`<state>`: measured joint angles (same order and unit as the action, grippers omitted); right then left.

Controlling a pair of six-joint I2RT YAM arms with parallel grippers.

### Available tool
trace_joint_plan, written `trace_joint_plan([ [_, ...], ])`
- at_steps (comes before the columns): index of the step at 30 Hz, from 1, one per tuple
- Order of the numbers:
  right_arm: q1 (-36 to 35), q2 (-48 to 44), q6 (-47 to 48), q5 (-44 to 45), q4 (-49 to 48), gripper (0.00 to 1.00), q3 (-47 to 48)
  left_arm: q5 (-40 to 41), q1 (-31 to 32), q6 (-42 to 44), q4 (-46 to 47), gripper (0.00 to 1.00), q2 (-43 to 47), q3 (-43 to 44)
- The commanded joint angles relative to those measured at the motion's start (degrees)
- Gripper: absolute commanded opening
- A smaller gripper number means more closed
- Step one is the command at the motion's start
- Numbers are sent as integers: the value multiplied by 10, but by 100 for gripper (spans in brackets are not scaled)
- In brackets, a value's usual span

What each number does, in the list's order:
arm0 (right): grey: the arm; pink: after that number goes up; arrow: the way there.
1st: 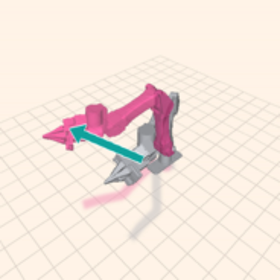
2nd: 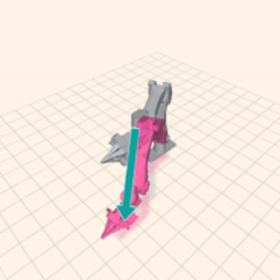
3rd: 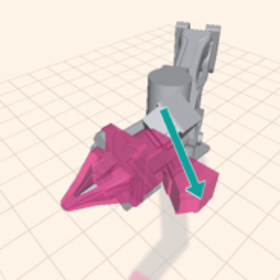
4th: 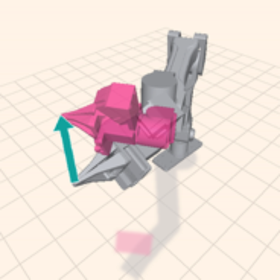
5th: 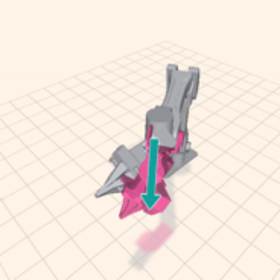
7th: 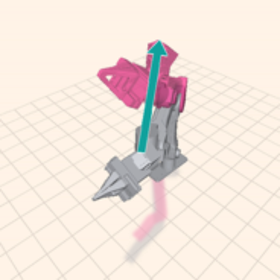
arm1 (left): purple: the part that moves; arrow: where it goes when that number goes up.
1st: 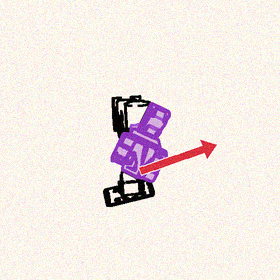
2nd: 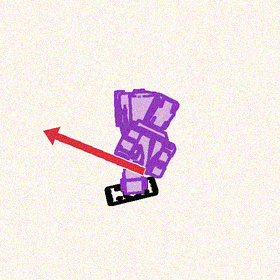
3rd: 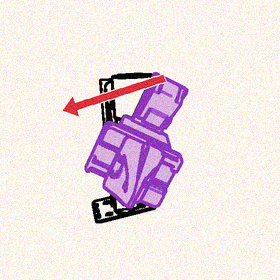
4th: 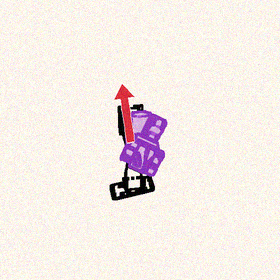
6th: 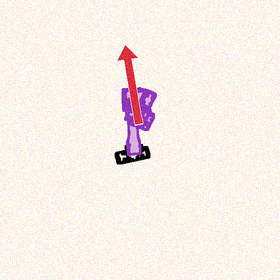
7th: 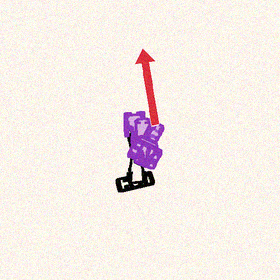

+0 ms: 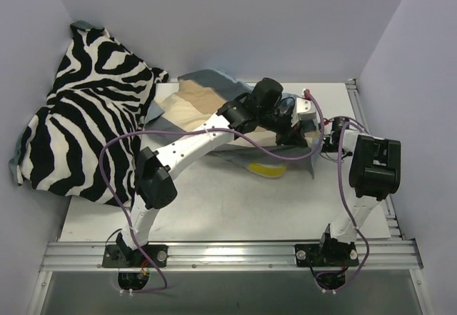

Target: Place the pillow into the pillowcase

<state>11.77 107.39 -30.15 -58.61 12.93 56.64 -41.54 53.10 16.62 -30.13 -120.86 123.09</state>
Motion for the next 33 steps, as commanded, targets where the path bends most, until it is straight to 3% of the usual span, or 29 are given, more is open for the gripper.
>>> trace_joint_plan([
  [1, -68, 11, -162, -33, -161, 71, 35, -127, 28, -148, 93, 0, -10, 15],
  [2, -81, 20, -187, -34, -183, 68, 36, -158, 31, -163, 116, 0, -19, 22],
  [4, -101, 32, -242, -31, -237, 54, 36, -188, 40, -226, 149, 0, -30, 27],
  [6, -108, 41, -265, -18, -290, 34, 22, -220, 47, -223, 155, 0, -25, 20],
  [9, -98, 45, -313, -18, -360, 11, 6, -232, 52, -184, 134, 0, 14, -50],
  [10, -94, 43, -328, -23, -389, 6, -5, -233, 52, -141, 121, 3, 27, -77],
  [11, -90, 40, -352, -25, -414, 1, -14, -232, 51, -114, 74, 15, 55, -120],
  [12, -83, 32, -354, -27, -432, 0, -25, -229, 50, -81, 41, 30, 69, -143],
  [13, -81, 28, -353, -33, -433, 0, -28, -204, 47, -44, 5, 56, 85, -161],
  [14, -79, 17, -338, -42, -429, 0, -31, -185, 43, 38, -67, 63, 119, -198],
  [16, -75, 2, -310, -50, -406, 0, -46, -105, 36, 108, -108, 75, 180, -236],
  [19, -78, -34, -165, -51, -265, 0, -41, -38, -25, 52, -73, 77, 225, -290],
  [21, -82, -54, -60, -46, -170, 0, -40, 45, -83, 1, -18, 76, 222, -288],
  [23, -83, -72, -15, -48, -139, 0, -53, 112, -106, -46, 19, 76, 191, -269],
  [24, -84, -77, 5, -51, -107, 0, -59, 159, -117, -55, 23, 77, 174, -248],
  [27, -85, -97, 64, -64, -78, 0, -85, 203, -125, -115, 34, 79, 93, -154],
  [33, -86, -137, 144, -56, -31, 0, -110, 213, -127, -242, 51, 79, -51, -16],
])
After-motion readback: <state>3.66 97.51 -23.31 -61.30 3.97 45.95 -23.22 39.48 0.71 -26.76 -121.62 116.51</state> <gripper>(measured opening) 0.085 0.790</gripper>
